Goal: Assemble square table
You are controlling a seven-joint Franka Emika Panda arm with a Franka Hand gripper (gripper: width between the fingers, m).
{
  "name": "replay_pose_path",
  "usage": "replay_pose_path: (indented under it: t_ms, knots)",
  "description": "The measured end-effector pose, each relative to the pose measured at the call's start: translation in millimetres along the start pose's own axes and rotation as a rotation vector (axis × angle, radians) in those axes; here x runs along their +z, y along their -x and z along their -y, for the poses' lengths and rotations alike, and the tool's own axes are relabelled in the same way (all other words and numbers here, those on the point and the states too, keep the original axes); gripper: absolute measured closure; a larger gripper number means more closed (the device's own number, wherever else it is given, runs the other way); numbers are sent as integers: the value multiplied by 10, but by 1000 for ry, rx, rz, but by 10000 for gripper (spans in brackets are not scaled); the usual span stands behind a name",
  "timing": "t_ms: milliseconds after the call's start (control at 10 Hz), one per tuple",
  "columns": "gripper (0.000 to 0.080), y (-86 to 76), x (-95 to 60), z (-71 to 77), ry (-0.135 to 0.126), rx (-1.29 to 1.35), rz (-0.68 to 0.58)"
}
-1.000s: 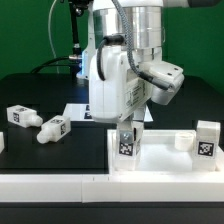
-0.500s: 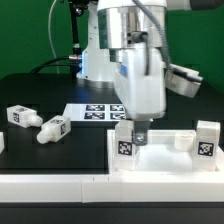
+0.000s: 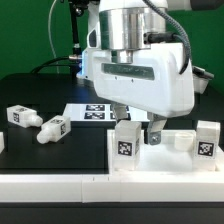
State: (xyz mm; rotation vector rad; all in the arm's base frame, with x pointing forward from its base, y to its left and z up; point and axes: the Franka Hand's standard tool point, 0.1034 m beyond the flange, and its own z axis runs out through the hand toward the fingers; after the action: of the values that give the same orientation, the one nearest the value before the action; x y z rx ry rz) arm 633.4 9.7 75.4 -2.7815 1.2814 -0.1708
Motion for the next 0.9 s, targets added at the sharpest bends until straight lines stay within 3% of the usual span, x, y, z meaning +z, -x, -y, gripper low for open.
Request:
replay_pose_path:
  t_ms: [100, 300, 400, 500, 600, 700, 900]
  knots:
    - [150, -89, -13, -43, -1, -236, -6]
    - [150, -89, -9, -47, -1, -223, -5]
    - [276, -95, -9, -52, -1, -222, -5]
    - [276, -94, -8, -52, -1, -183, -5]
    - [453, -93, -7, -52, -2, -108, -4]
    - [514, -106, -10, -65, 0, -18, -6]
    - [514, -103, -12, -73, 7, 252, -9]
